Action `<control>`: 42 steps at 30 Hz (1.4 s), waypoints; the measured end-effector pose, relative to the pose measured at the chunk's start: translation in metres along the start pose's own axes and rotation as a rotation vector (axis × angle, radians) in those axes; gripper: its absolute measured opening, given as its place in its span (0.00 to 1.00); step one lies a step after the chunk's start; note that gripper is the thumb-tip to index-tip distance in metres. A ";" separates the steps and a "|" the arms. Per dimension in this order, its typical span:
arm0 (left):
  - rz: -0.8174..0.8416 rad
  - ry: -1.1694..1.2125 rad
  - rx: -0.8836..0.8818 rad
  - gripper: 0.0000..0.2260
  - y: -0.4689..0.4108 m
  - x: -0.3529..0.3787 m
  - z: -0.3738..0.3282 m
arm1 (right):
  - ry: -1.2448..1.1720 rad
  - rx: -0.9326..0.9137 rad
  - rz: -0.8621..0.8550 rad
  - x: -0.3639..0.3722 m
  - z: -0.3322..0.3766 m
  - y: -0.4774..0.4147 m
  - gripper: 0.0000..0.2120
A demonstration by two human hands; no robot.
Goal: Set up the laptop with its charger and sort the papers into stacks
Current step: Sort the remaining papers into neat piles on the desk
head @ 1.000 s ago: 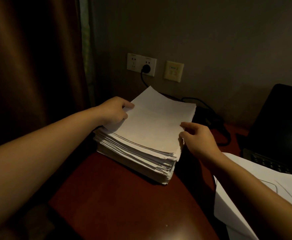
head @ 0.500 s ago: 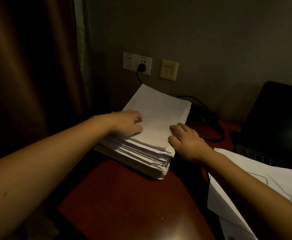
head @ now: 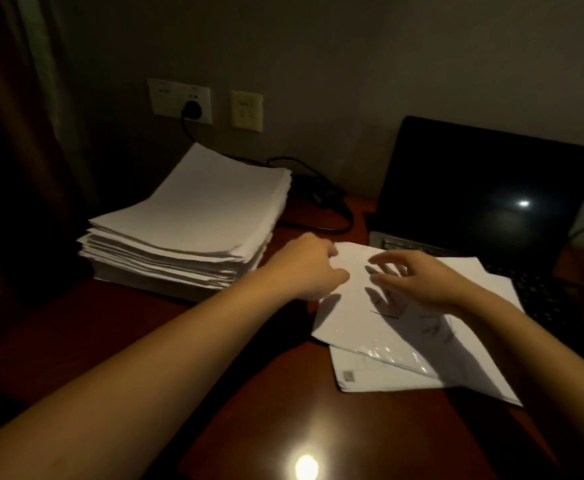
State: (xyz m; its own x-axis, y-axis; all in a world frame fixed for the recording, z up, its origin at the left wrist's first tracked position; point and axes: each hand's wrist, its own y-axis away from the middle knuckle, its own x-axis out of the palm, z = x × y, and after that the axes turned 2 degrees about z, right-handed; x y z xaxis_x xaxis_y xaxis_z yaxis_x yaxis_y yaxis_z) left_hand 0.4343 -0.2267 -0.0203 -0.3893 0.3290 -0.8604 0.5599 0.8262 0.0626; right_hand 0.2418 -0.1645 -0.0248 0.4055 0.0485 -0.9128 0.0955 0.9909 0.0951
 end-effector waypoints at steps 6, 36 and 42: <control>-0.136 0.644 -0.251 0.39 -0.023 0.032 -0.012 | 0.121 0.062 -0.158 0.010 -0.069 0.052 0.30; -0.074 1.181 -0.023 0.21 -0.016 0.023 -0.006 | -0.585 0.099 -0.670 -0.044 -0.103 0.053 0.10; -0.206 0.951 0.114 0.08 -0.004 0.043 -0.044 | -0.909 0.060 -0.813 -0.035 -0.077 0.067 0.03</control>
State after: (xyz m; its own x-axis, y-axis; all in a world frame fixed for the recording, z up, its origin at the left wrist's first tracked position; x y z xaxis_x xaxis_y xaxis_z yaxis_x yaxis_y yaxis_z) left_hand 0.3837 -0.1959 -0.0352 -0.8867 0.4556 -0.0790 0.4623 0.8763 -0.1353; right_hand 0.1640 -0.0903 -0.0168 0.6940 -0.7120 -0.1071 0.6494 0.6832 -0.3339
